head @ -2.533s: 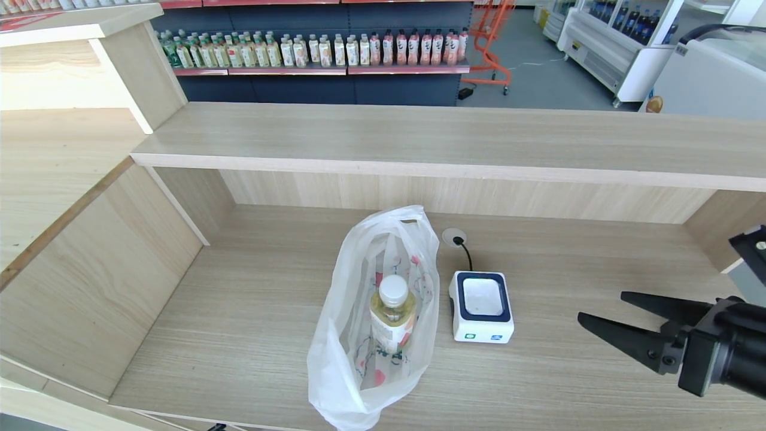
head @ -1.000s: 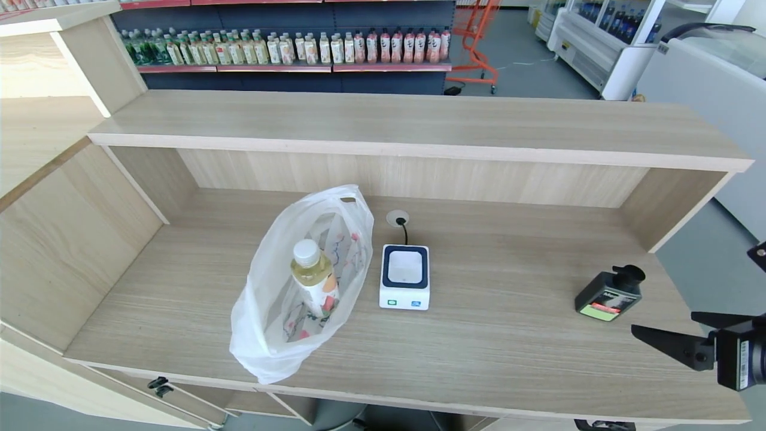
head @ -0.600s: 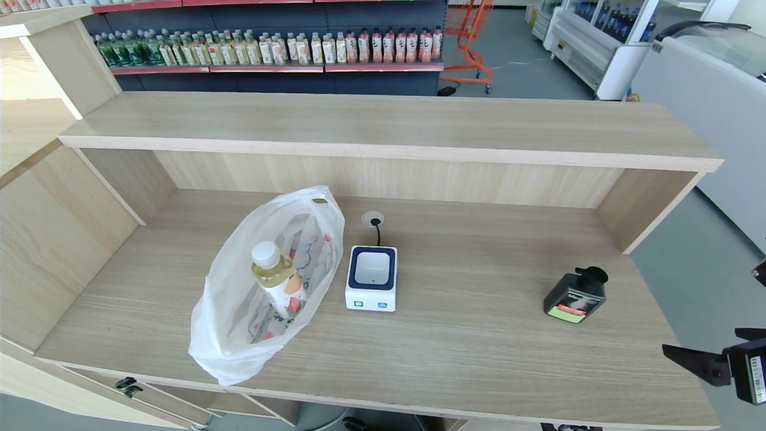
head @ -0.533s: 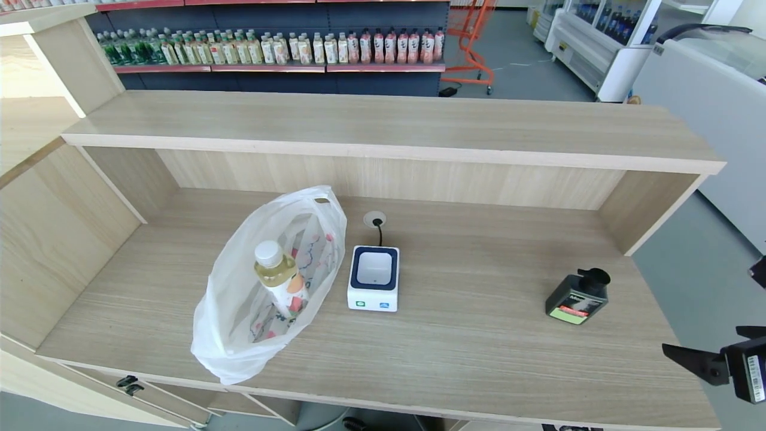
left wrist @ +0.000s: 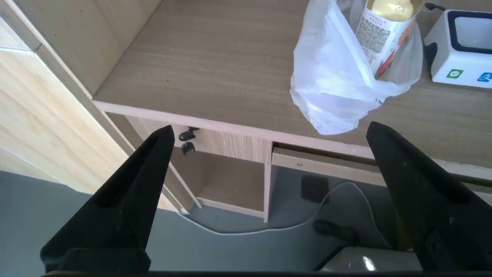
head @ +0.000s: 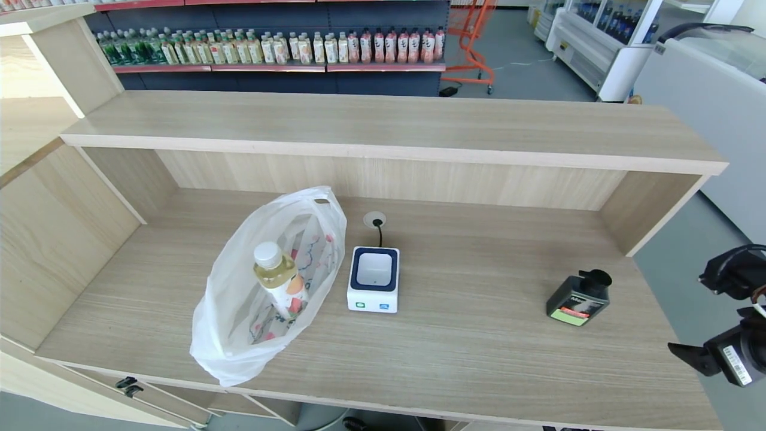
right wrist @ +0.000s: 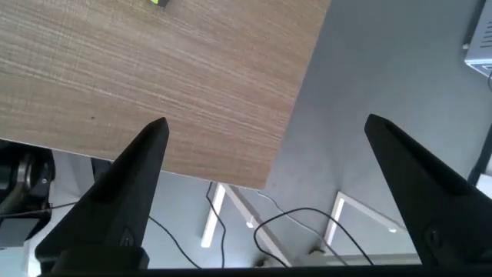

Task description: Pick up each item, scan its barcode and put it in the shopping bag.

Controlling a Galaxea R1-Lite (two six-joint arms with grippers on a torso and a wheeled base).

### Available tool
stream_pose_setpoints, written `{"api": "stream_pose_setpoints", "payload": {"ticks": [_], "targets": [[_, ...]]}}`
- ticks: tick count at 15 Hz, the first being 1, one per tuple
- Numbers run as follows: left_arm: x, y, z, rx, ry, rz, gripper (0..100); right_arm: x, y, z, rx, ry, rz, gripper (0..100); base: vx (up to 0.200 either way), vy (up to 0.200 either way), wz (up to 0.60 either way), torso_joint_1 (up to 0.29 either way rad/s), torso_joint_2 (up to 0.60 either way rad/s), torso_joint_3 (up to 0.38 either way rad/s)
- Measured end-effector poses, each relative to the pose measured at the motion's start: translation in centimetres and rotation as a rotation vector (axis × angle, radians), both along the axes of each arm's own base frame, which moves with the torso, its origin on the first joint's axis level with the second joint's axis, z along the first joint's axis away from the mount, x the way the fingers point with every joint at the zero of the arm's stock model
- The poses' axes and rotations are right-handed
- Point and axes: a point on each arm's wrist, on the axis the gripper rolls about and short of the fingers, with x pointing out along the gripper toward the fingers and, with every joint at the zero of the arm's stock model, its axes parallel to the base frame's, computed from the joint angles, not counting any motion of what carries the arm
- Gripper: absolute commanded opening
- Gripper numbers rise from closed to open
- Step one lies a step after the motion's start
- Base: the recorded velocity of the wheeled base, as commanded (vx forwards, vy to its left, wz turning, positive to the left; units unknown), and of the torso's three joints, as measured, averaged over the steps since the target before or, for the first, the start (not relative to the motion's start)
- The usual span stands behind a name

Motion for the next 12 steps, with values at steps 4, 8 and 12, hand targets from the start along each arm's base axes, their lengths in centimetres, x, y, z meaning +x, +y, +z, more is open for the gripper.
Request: {"api": "stream_pose_setpoints", "payload": {"ticks": [4, 8, 12], "targets": [[0.0, 0.0, 0.0, 0.0, 0.0, 0.0, 100, 3.5, -0.5, -1.3, -0.024, -0.034, 0.015, 100, 0.0, 0.0, 0.0, 0.0, 0.0, 0.0], [0.0, 0.0, 0.0, 0.0, 0.0, 0.0, 100, 5.8, -0.1, -3.3, 0.043, -0.003, 0.12, 100, 0.0, 0.0, 0.0, 0.0, 0.0, 0.0], [0.0, 0.0, 0.0, 0.0, 0.0, 0.0, 100, 7.9, 0.8, -3.8, 0.072, 0.009, 0.194, 100, 0.0, 0.0, 0.0, 0.0, 0.0, 0.0]]}}
